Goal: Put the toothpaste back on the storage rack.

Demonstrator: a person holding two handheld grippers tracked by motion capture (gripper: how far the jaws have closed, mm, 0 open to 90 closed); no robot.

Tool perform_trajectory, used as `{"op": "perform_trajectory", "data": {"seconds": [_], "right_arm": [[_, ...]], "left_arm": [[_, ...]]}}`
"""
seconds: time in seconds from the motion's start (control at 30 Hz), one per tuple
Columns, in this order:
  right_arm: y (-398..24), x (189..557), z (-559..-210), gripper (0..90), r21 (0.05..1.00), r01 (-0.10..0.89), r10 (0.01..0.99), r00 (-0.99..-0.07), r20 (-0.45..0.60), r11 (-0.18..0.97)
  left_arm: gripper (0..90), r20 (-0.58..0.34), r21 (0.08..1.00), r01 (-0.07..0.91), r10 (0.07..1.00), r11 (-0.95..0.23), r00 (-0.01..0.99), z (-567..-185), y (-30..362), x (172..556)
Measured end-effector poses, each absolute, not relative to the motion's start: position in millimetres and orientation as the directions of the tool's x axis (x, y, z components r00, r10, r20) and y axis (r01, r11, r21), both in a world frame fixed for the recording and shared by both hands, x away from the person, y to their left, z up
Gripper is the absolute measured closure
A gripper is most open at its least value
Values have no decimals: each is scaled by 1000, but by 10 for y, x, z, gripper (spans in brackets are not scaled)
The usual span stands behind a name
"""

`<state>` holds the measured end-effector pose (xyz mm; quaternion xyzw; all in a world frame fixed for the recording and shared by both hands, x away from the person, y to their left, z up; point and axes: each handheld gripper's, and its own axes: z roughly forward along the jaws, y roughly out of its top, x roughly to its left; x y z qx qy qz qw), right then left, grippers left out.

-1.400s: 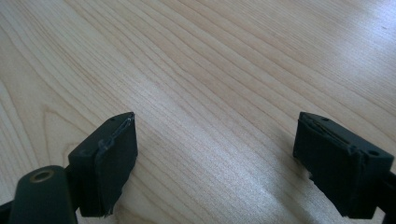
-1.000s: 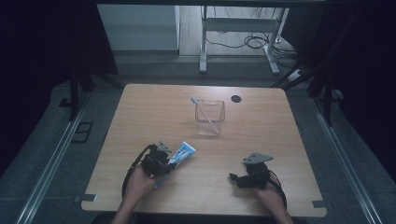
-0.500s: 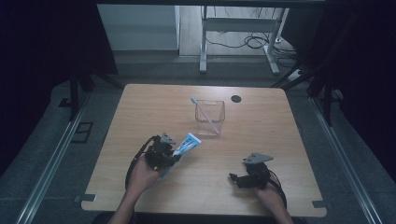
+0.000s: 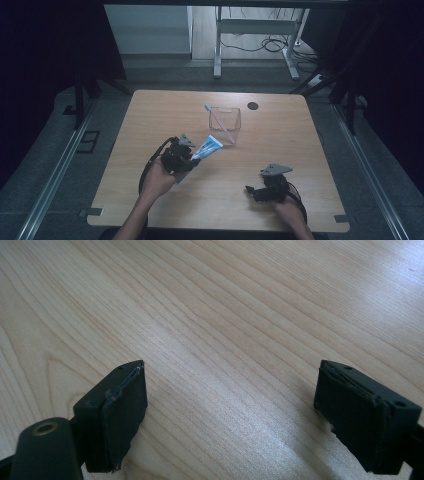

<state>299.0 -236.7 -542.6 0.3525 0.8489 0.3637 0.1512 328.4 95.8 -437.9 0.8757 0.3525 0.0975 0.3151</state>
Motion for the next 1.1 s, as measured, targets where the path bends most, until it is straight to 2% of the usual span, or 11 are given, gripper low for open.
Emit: {"op": "perform_trajectory", "data": {"seconds": [1.1], "right_arm": [[-2368,2990,-5427,135,724,488,708,-706,-1,487]], "left_arm": [[729,-48,677,513,663,-529,747,-4024,847,3606]]}}
